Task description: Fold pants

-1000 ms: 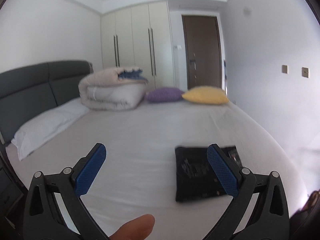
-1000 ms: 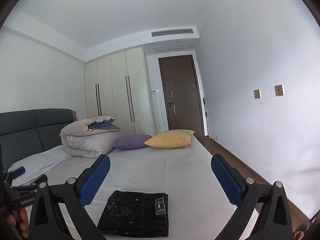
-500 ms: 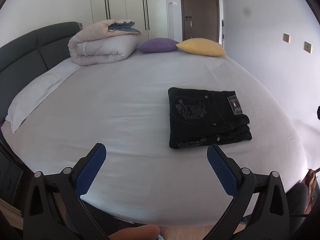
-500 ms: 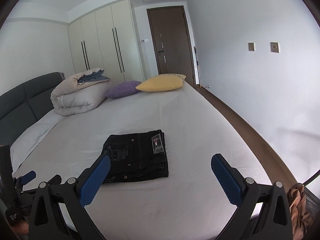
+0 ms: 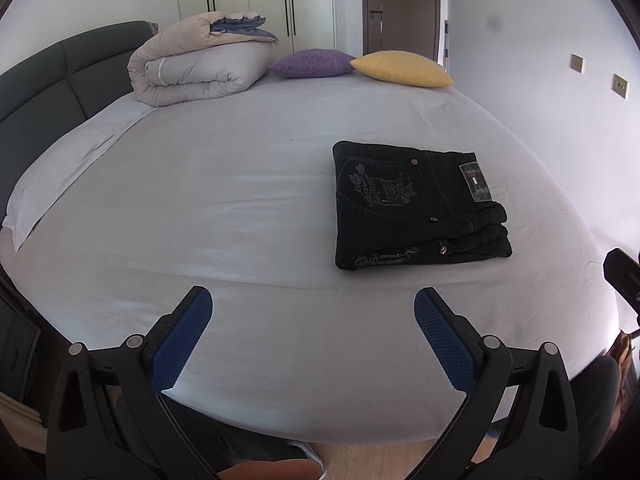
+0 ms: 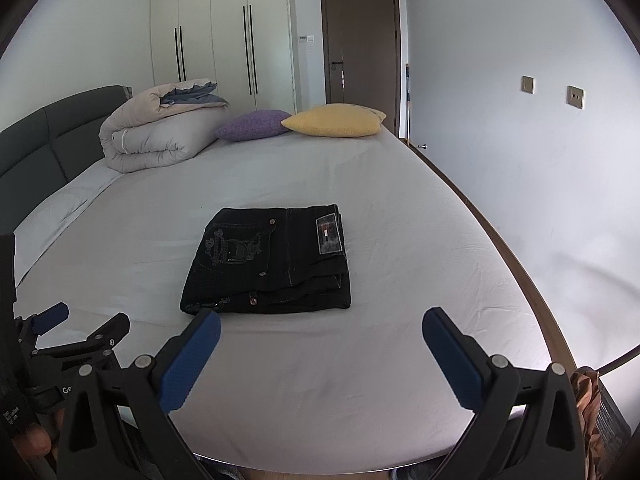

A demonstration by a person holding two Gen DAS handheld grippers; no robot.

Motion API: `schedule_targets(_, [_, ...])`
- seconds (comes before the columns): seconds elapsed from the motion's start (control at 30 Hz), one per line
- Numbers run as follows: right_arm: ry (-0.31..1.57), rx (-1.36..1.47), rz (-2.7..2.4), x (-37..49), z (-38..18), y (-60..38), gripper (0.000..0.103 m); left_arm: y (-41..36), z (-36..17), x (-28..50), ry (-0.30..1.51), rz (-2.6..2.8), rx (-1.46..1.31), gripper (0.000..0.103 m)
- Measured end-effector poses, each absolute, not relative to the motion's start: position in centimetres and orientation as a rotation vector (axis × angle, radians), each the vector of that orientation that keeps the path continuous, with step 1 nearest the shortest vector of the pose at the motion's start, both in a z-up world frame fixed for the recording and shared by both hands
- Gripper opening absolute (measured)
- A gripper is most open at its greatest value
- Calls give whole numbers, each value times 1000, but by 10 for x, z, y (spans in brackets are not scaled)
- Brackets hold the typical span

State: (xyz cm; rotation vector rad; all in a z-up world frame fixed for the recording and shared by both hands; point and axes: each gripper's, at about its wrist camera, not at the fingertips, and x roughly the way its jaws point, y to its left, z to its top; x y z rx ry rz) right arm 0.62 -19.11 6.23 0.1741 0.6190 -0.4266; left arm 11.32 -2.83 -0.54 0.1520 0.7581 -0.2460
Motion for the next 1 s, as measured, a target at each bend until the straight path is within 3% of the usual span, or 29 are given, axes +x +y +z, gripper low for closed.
schedule_targets(1.0, [685, 172, -431, 15, 49, -193, 103, -34, -20, 122, 786, -249, 146, 103])
